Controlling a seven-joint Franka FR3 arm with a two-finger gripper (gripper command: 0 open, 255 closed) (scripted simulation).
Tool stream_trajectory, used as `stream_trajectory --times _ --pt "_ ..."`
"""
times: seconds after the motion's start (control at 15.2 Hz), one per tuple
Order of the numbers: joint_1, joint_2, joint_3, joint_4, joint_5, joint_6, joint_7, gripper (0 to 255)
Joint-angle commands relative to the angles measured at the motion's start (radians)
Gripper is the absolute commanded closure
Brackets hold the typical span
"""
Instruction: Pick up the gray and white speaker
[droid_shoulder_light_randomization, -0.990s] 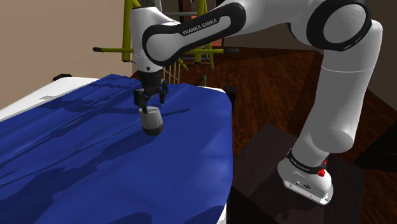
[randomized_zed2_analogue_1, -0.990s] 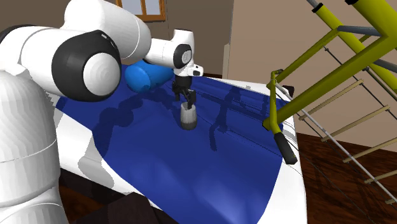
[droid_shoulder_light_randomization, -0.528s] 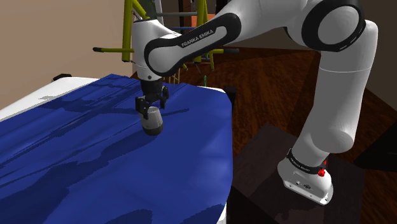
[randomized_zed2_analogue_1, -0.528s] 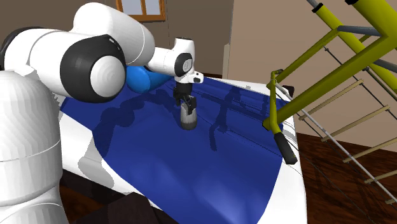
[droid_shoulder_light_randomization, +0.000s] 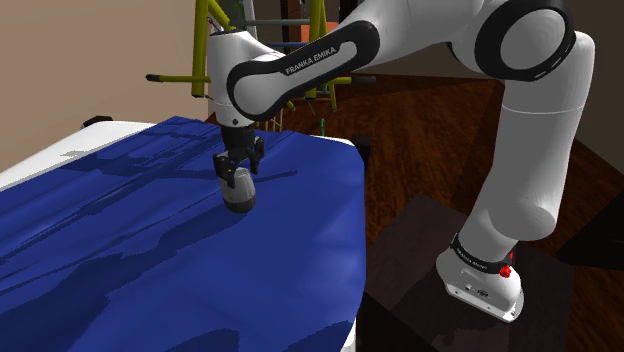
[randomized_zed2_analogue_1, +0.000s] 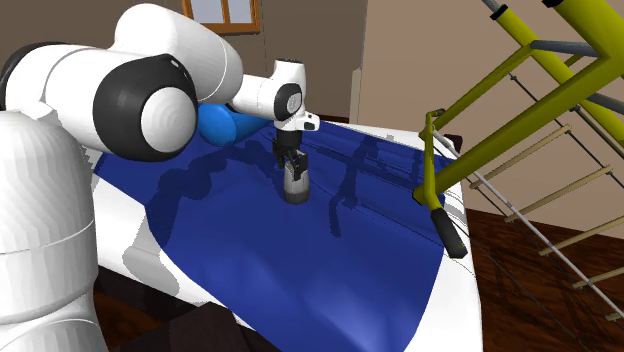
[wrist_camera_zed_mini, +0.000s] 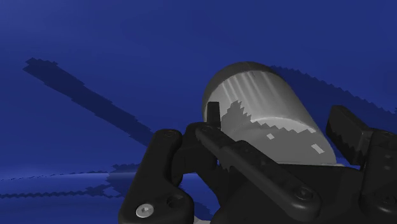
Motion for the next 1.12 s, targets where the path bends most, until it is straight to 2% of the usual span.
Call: stream_trajectory --times 0.0,1.06 --pt "-0.001 0.002 -0.001 -0.001 0.000 0.000 0.000 255" --pt "0.000 -0.030 0.005 0.160 0.012 -0.191 0.003 255"
